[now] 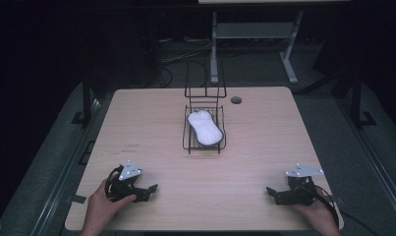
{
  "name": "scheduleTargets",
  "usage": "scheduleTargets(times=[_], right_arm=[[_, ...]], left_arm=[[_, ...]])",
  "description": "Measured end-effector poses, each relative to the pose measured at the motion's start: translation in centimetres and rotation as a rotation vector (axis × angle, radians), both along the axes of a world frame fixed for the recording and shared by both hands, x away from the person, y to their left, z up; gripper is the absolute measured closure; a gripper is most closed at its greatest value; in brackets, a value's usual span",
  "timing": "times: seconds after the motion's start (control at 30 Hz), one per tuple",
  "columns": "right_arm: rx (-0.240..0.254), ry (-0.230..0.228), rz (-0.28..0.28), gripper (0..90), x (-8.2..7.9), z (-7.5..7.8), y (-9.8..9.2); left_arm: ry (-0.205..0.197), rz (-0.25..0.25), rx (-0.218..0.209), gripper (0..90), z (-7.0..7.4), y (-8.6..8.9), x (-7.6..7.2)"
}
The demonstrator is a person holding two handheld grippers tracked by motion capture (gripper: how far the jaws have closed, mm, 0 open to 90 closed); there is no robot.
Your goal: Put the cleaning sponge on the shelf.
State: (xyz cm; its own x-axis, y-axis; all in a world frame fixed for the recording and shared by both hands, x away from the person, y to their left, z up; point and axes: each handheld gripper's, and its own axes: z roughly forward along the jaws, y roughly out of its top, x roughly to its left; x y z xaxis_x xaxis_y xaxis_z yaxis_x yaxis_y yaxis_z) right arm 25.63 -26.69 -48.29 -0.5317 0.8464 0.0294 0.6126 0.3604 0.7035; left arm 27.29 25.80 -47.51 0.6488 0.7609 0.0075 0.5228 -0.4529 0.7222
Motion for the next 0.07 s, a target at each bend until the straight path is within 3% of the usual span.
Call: scheduleTargets(times=[0.07], right_arm=[[0.000, 0.000, 0.000, 2.7, 0.00, 0.00, 0.00]], left_arm=[[0.000, 0.000, 0.000, 12.5, 0.00, 0.00, 0.00]])
